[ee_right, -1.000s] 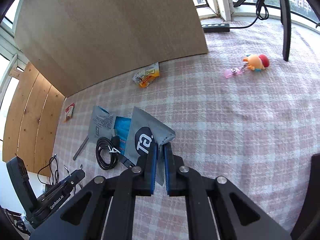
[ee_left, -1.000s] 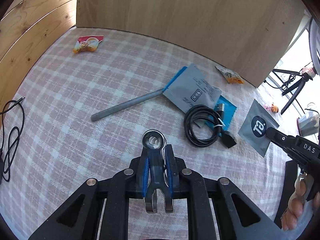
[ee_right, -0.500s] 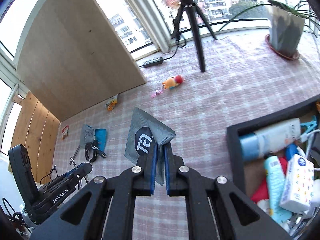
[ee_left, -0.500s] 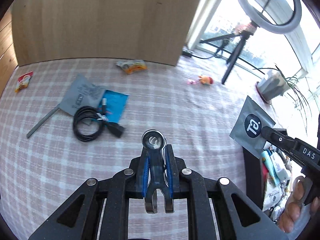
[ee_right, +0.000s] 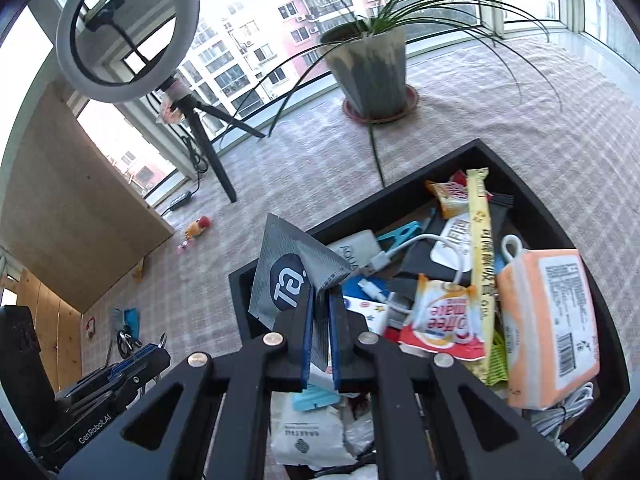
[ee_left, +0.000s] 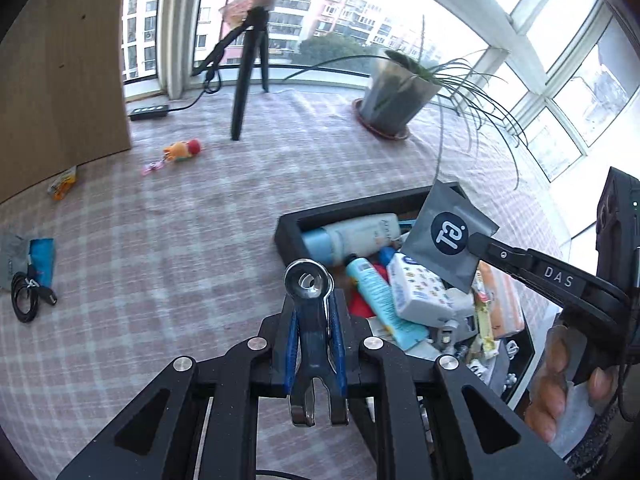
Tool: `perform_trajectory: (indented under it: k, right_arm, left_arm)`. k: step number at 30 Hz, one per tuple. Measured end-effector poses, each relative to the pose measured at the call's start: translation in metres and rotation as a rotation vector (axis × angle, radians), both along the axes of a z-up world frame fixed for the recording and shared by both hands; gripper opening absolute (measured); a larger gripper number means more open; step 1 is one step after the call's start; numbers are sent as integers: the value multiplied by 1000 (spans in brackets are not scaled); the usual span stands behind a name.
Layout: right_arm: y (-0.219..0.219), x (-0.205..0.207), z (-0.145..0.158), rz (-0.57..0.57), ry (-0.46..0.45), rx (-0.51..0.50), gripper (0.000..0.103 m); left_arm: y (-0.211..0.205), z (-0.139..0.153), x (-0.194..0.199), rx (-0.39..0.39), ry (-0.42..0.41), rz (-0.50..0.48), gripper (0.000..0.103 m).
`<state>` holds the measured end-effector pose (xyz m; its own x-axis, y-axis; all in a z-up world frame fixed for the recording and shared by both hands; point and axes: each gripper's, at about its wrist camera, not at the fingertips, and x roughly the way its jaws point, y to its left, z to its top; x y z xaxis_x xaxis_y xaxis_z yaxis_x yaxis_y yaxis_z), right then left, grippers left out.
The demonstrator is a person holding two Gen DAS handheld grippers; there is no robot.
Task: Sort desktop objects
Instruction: 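Open both grippers over the black tray to drop wrench and pouch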
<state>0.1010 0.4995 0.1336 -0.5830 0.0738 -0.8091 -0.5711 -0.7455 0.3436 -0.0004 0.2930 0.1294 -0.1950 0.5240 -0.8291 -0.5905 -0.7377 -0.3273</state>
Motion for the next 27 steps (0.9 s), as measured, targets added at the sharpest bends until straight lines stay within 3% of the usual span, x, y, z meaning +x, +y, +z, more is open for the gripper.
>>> perform_trajectory:
  k: [18, 19, 21, 22, 24, 27]
  right_arm:
    - [61, 62, 3, -158, -35, 18, 8]
    - [62, 63, 3, -158, -37, 13, 9]
    - [66, 66, 2, -176, -51, 12, 12]
    - [67, 66, 2, -183, -58, 13, 18]
    - [67, 69, 3, -199, -53, 20, 24]
    - [63, 66, 5, -193, -53, 28, 25]
  left_arm:
    - [132, 18, 93, -17, 58, -325, 14]
    - [135, 19, 97, -16, 58, -337, 16]
    - [140, 20, 101, -22, 60, -353, 46]
    - [139, 23, 103, -12, 68, -354, 53]
    - [135, 27, 103, -6, 101, -345, 55]
    - [127, 30, 95, -5, 110, -326, 55]
